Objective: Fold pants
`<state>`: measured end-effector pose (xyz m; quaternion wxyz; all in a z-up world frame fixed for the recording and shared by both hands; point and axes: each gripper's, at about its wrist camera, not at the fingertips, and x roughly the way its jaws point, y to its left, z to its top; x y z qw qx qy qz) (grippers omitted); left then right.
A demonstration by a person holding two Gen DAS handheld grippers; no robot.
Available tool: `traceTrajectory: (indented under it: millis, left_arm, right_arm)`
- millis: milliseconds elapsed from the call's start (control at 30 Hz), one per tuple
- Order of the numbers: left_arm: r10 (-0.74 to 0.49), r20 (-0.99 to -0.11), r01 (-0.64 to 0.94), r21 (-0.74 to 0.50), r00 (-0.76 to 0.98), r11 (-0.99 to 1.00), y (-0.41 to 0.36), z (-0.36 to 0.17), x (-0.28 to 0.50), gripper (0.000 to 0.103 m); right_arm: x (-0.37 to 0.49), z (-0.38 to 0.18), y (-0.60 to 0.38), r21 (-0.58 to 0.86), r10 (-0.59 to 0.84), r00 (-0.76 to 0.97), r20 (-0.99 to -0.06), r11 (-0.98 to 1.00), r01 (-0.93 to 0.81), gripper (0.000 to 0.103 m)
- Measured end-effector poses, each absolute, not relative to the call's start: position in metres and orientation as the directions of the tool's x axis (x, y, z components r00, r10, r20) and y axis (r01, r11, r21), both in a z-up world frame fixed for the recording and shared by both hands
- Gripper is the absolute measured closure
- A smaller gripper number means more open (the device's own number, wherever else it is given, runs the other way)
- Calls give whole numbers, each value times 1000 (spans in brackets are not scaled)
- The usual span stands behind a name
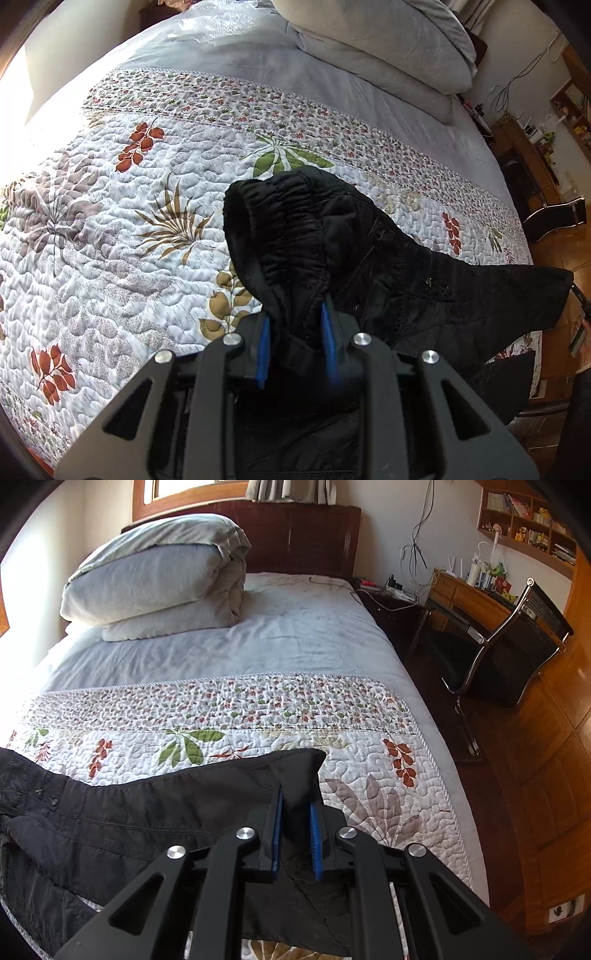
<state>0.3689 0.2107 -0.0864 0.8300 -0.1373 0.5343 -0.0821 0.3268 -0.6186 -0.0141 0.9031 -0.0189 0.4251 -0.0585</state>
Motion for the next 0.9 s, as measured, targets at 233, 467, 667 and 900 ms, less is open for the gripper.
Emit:
traceTrajectory:
  millis: [233,467,667,900]
  left_arm:
    - [-358,-790,38,-393,497,919,220,-65,317,81]
    - [-428,-710,52,-486,558,873,243,-57,245,79]
    - [-454,-691,96,-491,563,866,245,-65,177,78]
    - [-446,-678,208,-407,585,890,206,-59,128,77]
  right_arm:
    - [254,9,-615,7,-65,731,-680,996,94,91]
    - [165,7,-654,122,-76,763,-641,972,200,103]
    - [93,-19,-697,246,-70,745,-664,920,306,103]
    - [125,-57,-658,233,26,669,-742,947,222,103]
